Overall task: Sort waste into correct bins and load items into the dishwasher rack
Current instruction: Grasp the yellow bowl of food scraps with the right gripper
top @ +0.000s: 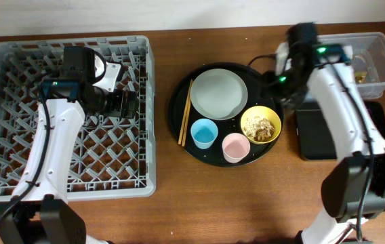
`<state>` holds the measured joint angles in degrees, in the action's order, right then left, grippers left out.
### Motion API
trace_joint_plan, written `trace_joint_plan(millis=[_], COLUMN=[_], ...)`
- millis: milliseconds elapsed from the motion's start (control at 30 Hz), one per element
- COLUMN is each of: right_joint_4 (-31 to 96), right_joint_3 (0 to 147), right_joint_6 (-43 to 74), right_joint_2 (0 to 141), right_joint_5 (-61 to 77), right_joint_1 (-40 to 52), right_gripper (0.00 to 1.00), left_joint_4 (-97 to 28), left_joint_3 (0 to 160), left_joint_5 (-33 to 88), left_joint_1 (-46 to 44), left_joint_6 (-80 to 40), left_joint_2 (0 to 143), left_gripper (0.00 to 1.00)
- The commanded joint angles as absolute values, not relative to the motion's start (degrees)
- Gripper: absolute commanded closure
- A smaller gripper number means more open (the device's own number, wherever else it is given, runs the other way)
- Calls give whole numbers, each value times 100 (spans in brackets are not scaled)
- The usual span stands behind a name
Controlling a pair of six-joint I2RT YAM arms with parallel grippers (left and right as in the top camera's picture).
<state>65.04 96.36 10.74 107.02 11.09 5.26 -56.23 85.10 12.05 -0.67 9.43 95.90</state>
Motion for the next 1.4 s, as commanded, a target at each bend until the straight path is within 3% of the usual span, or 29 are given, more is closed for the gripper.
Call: trace_joint_plan(millis=[0,300,367,400,467,600,700,900,1100,1233,1367], right_joint_4=[5843,5175,5186,5201,5199,5223,5218,5443,7299,7553,7922], right_joint_3=[8941,7992,7992,7992,7992,7964,7966,8213,10379,10726,10678], right_joint_6=[1284,1227,1223,1203,1203,1201,1201,1203,1203,1070,434], right_joint_2=[10720,10890,11080,11205,11266,11397,11395,11316,10698,10261,10165], right_joint_5=[786,-392,-377,-368,-368,-375,-386,-650,-561,1111,1216], right_joint_1=[956,1855,1855,1874,1874,1874,1874,1861,1516,480,-784], right_gripper=[43,44,50,60,70,71,96,96,96,96,96], left_joint_4=[-5621,-5621,-5621,-5621,-5621,-5621,-5623,-5625,-5623,-5623,-5623], left_joint_3=[8639,8639,8639,8641,8641,8641,8641,8641,8641,8641,8641], left_joint_5=[1267,1267,1267,1267,1267,1267,1269,1267,1267,1267,1267], left_joint_1=[-47,-47,-47,-47,-47,-47,-47,-45,-47,-47,-47], left_joint_6=[978,978,978,978,978,978,978,978,978,978,978], left_joint_2=[9590,9590,9590,9590,9590,9590,9590,9590,9590,9590,9590], left_gripper=[1,1,1,1,1,1,1,1,1,1,1])
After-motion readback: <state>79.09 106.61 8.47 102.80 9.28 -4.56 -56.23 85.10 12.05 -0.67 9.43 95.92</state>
